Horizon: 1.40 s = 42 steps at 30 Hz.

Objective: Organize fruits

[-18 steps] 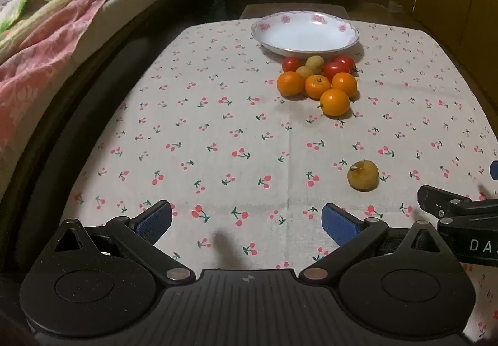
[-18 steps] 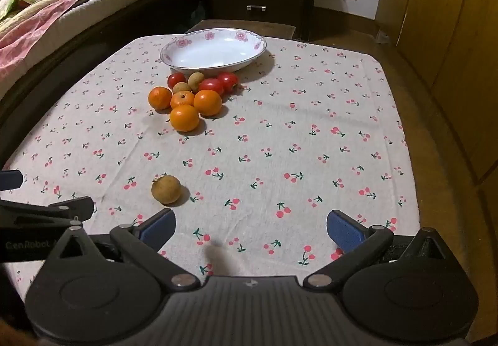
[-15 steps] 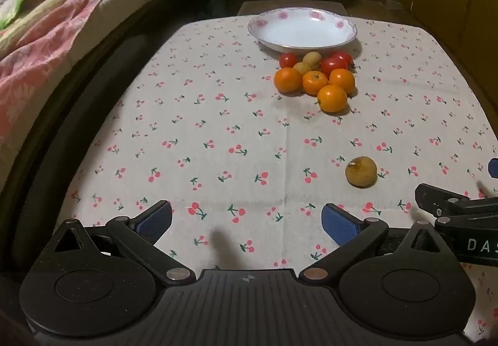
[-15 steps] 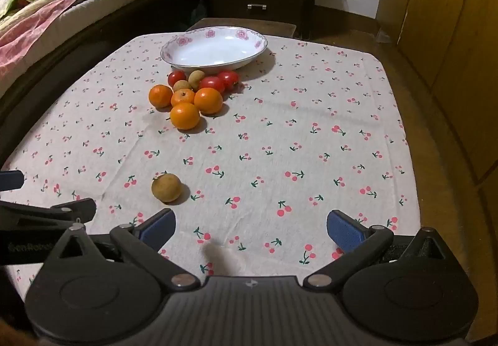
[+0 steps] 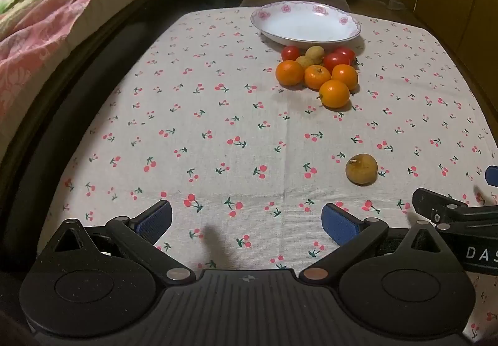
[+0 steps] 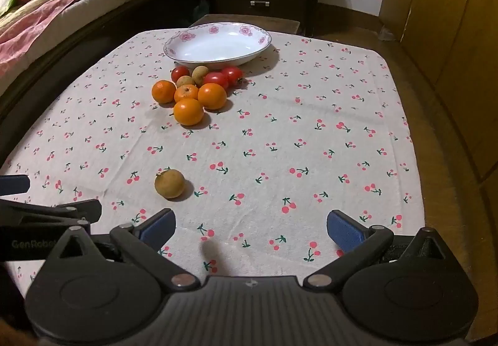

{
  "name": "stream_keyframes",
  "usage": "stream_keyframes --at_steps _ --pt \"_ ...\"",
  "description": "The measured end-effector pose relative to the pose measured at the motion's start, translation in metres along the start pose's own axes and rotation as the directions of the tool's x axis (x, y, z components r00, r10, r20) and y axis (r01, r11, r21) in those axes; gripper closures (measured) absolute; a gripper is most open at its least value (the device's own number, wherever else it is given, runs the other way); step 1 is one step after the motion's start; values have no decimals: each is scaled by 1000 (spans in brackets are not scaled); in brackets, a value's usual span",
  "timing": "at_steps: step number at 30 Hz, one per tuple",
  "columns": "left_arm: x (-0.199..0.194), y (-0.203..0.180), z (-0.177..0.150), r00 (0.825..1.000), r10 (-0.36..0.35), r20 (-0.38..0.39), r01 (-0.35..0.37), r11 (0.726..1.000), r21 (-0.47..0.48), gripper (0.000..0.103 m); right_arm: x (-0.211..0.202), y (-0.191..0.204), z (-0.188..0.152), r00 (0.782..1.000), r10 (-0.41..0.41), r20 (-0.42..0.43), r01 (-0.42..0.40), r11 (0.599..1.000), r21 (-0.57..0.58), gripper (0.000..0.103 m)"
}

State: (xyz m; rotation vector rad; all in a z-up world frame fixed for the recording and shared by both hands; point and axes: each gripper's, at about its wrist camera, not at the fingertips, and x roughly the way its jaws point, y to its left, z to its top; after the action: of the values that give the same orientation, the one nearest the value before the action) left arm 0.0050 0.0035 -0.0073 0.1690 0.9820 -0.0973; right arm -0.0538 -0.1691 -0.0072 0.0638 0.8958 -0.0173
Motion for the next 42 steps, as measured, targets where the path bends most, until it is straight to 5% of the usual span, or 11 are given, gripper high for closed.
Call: stream_keyframes --at_steps 42 --pt "1 -2 -2 999 29 12 -30 999 26 1 6 1 -1 1000 5 -29 -5 1000 10 0"
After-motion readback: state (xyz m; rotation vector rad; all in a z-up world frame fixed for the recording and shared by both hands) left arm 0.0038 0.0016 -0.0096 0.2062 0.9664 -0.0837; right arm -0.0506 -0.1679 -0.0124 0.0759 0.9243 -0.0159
